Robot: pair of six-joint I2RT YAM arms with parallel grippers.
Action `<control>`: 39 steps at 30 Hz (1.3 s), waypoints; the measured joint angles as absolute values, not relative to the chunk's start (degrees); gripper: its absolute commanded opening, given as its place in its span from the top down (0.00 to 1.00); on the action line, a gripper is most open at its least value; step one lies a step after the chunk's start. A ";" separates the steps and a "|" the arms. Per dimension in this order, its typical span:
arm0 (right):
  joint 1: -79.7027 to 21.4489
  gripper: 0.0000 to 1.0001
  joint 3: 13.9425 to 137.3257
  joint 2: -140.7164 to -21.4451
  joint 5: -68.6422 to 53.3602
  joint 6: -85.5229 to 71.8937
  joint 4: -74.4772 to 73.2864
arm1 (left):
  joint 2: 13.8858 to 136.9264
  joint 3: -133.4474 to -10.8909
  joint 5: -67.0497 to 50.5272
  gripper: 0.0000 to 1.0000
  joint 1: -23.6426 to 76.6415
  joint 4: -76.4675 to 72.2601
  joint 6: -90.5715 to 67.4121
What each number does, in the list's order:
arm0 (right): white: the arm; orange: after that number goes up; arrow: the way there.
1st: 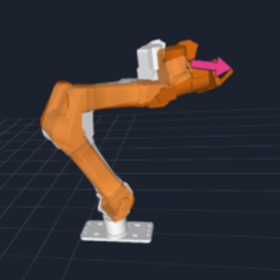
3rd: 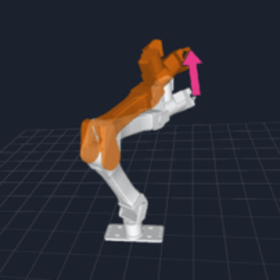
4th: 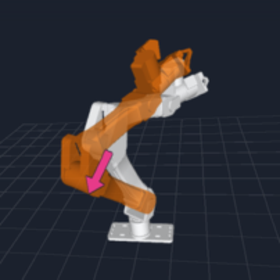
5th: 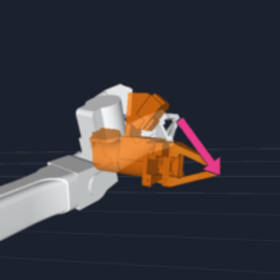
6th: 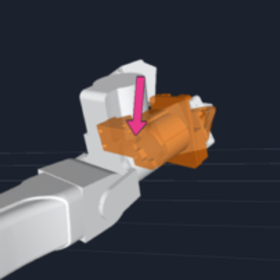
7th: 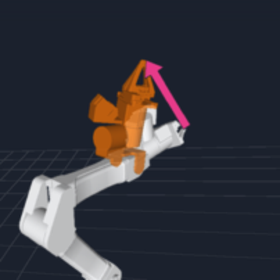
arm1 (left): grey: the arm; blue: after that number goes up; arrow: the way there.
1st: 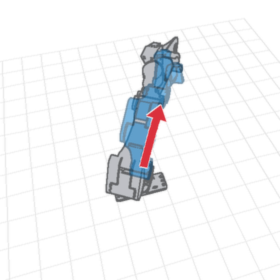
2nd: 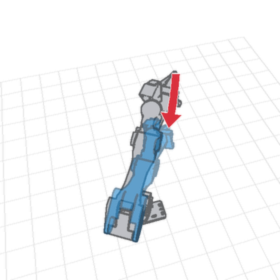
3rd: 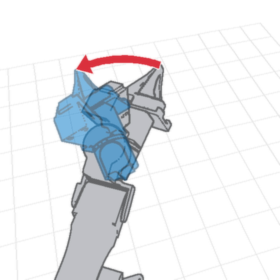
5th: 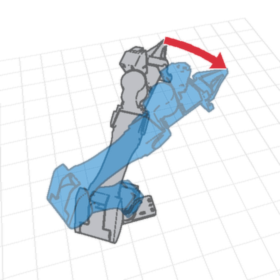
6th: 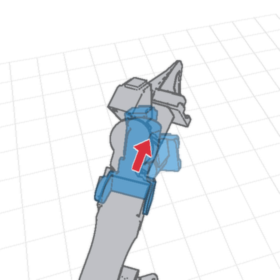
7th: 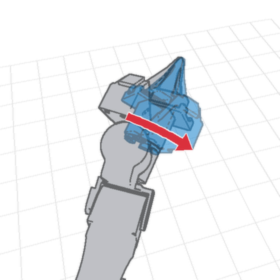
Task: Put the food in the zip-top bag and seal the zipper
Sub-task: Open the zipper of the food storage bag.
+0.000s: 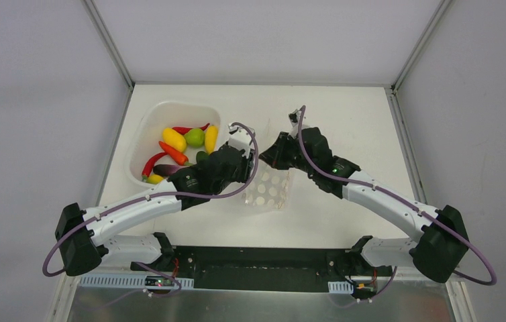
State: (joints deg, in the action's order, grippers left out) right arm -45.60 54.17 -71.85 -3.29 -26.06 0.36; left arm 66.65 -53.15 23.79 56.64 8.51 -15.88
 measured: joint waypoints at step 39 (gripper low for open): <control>-45.60 1.00 59.83 -67.00 2.76 -17.91 -20.71 | 63.26 -46.17 22.48 0.54 52.38 4.95 -21.89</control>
